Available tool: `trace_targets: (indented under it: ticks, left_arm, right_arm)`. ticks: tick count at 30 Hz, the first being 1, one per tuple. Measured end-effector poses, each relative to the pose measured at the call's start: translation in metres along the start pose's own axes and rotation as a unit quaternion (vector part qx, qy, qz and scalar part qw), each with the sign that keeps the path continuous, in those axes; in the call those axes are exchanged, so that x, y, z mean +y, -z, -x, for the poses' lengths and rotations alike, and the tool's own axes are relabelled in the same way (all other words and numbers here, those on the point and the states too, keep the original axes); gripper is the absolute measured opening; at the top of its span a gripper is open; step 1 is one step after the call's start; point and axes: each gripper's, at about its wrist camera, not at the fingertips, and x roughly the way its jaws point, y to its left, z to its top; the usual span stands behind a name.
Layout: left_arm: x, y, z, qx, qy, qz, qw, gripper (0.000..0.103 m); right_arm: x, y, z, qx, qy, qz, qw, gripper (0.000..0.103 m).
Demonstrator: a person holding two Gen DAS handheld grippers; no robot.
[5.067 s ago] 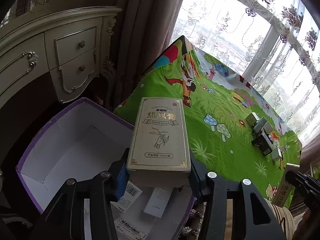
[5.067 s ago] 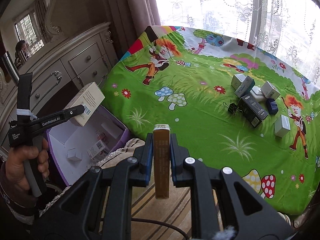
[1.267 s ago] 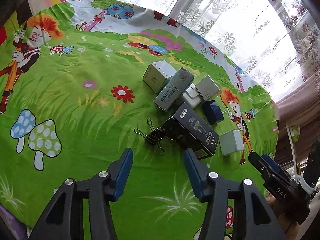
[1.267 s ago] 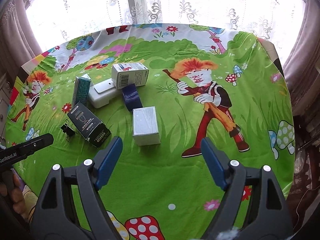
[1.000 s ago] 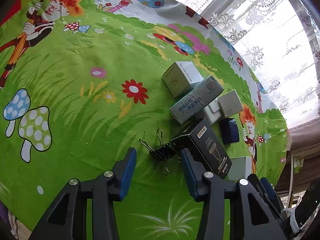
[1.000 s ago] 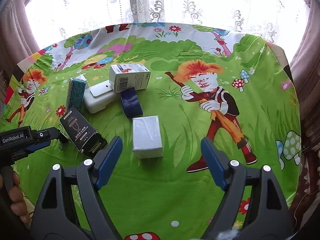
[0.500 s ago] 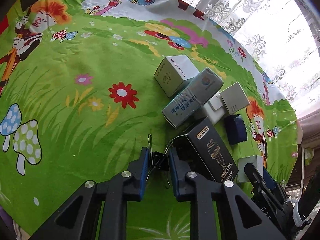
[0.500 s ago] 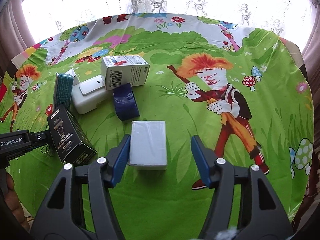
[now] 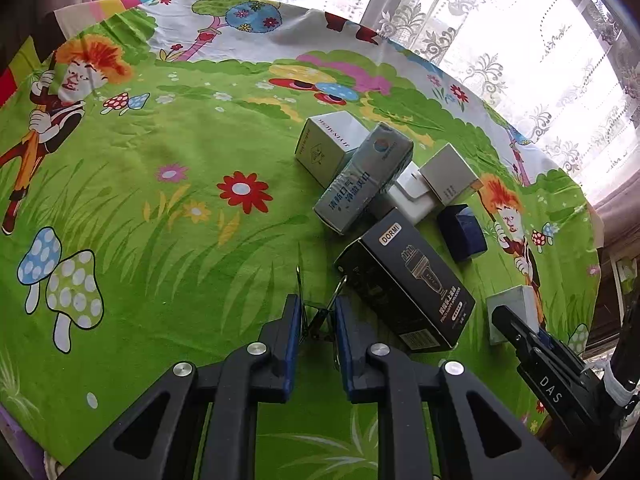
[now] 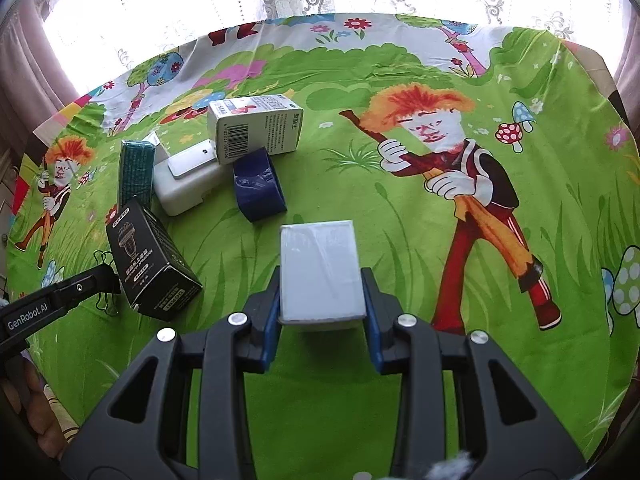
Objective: Organize rigid objects
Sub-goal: 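Carry the black clip and small white box over the purple box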
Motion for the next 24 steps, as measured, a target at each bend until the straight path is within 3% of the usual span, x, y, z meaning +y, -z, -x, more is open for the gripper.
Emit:
trace_targets:
  ticks: [14, 24]
  left_arm:
    - [0.015, 0.011, 0.035, -0.016, 0.024, 0.014, 0.9995, 0.018]
    - [0.039, 0.028, 0.073, -0.036, 0.035, 0.031, 0.9983, 0.018]
  right_arm:
    - [0.014, 0.011, 0.047, -0.028, -0.015, 0.002, 0.999, 0.039]
    - [0.05, 0.02, 0.088, -0.049, -0.037, 0.024, 0.998, 0.039]
